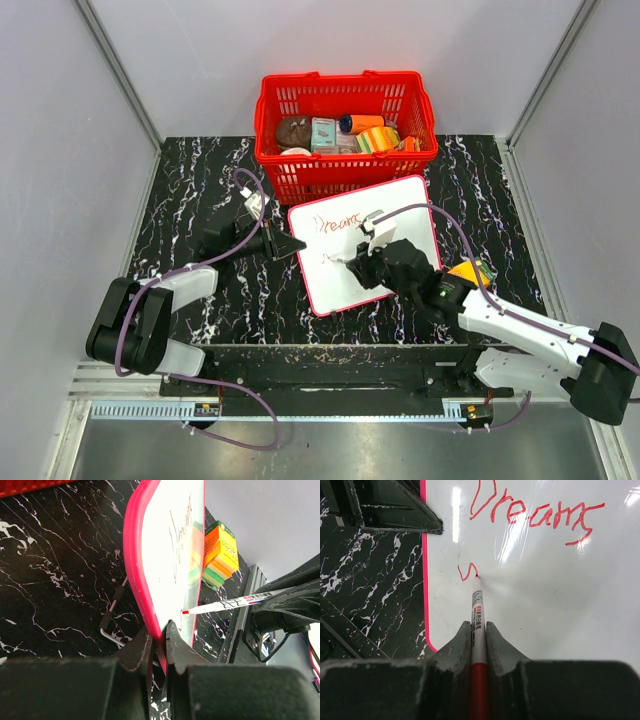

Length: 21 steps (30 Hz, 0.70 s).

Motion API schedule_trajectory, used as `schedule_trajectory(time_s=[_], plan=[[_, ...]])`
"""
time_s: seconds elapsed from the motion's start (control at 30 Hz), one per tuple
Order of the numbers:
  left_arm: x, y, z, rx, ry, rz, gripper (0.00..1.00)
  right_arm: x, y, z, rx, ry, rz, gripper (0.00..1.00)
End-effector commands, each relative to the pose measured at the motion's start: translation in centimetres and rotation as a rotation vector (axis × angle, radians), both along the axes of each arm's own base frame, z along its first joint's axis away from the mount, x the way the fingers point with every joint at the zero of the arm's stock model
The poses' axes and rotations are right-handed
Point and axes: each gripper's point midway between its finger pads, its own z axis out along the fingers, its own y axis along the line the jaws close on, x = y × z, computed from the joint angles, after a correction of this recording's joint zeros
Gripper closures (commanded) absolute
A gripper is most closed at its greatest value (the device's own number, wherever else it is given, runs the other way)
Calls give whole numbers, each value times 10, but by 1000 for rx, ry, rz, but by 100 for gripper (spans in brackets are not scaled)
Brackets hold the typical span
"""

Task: Write a sentence on the whiteboard

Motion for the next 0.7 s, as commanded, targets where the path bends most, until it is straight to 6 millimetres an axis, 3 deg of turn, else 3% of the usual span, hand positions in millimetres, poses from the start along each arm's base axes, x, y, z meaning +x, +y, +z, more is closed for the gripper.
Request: schedule_trajectory(time_s=[0.0, 0.3, 0.67], plan=[[7, 2, -3, 78, -150, 0, 100, -3, -6, -3, -1, 14, -18, 100], [8, 3, -4, 80, -146, 3, 100, -1, -13, -8, -23, 12, -47, 100], [7, 2, -4, 81, -148, -1, 100, 16, -12, 15, -6, -52, -107, 100]])
